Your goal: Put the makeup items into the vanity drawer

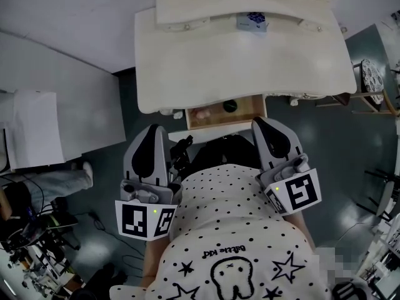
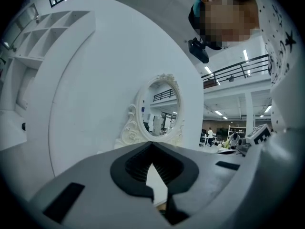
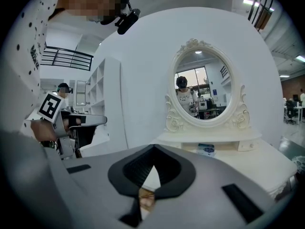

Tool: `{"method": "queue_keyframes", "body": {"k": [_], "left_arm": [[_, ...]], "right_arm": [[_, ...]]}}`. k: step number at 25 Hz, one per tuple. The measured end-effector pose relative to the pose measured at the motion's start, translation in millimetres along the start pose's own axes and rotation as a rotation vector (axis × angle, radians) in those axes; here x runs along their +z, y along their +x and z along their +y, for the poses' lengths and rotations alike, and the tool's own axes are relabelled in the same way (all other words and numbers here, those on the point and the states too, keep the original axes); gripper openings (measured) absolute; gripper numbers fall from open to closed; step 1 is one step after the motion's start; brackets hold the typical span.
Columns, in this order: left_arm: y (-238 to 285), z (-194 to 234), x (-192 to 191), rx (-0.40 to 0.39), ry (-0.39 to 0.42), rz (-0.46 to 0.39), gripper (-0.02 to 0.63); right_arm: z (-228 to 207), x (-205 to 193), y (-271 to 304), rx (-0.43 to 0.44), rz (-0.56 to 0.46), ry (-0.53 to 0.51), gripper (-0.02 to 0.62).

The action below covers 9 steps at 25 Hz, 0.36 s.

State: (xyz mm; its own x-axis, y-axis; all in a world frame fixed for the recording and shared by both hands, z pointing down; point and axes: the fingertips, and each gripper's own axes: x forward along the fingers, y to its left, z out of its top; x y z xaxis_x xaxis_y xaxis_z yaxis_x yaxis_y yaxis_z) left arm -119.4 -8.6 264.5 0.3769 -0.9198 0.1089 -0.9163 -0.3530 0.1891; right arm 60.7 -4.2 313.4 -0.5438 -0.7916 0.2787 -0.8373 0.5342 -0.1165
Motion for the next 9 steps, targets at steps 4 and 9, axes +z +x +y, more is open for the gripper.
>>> {"method": "queue_keyframes", "body": {"k": [4, 9], "left_arm": [[-0.3, -3.8, 1.2, -0.011, 0.0, -0.005, -0.003], [-2.2, -6.3, 2.2, -0.02, 0.004, -0.005, -0.004]], "right_arm": [[-0.1, -0.2, -0.9, 0.0, 0.001, 0.001, 0.008], [0.2, -0.1, -2.0, 0.001, 0.001, 0.003, 0.008]]}}
